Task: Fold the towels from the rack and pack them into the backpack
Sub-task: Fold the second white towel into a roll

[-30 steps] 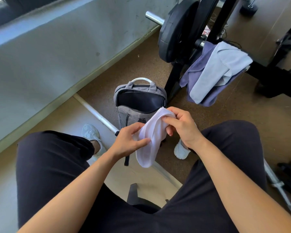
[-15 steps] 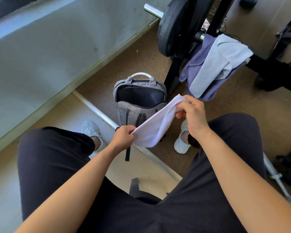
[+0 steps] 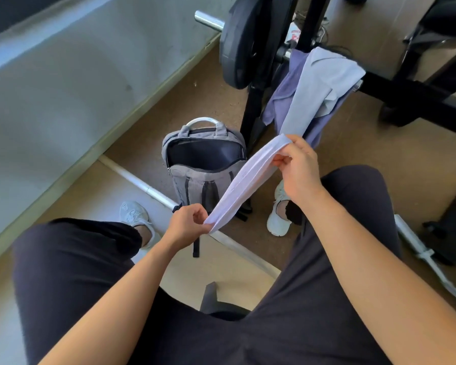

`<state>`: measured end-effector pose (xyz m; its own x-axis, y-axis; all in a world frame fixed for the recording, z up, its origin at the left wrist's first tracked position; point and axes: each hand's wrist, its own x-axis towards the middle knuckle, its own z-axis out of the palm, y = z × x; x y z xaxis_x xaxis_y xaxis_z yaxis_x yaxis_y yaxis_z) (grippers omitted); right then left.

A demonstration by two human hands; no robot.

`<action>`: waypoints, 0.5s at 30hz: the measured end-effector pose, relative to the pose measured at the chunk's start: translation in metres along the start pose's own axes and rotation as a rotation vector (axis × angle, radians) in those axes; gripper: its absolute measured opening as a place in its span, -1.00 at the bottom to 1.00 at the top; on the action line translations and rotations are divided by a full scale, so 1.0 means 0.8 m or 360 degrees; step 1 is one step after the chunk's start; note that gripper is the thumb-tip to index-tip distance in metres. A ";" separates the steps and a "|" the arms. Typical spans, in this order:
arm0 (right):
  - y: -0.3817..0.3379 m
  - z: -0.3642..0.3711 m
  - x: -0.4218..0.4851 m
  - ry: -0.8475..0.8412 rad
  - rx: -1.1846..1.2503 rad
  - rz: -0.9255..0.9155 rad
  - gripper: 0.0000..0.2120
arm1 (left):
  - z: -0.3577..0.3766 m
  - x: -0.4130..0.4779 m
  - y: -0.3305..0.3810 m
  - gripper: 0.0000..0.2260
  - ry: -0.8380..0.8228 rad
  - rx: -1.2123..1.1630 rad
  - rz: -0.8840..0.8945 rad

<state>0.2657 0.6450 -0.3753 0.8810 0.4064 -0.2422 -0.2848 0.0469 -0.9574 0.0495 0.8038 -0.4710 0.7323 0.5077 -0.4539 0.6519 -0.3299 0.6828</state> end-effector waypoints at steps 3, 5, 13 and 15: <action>-0.008 -0.005 0.006 -0.0048 0.0185 0.0050 -0.79 | -0.001 -0.004 0.004 -0.77 -0.0011 -0.0210 0.0083; -0.009 -0.009 0.011 -0.0026 0.0148 0.0027 -0.81 | -0.004 -0.008 0.012 -0.74 -0.0010 -0.0443 0.0122; 0.015 -0.022 0.029 0.0241 -0.1049 -0.0310 -0.83 | -0.048 -0.004 0.026 -0.88 0.0265 -0.1381 -0.0045; 0.016 -0.024 0.030 0.0269 -0.1344 -0.0484 -0.71 | -0.053 -0.008 0.035 -0.94 0.0249 -0.1630 -0.0213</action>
<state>0.2905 0.6380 -0.3963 0.9355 0.3434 0.0833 0.2812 -0.5806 -0.7641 0.0548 0.8252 -0.4243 0.5848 0.6120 -0.5324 0.1934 0.5322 0.8242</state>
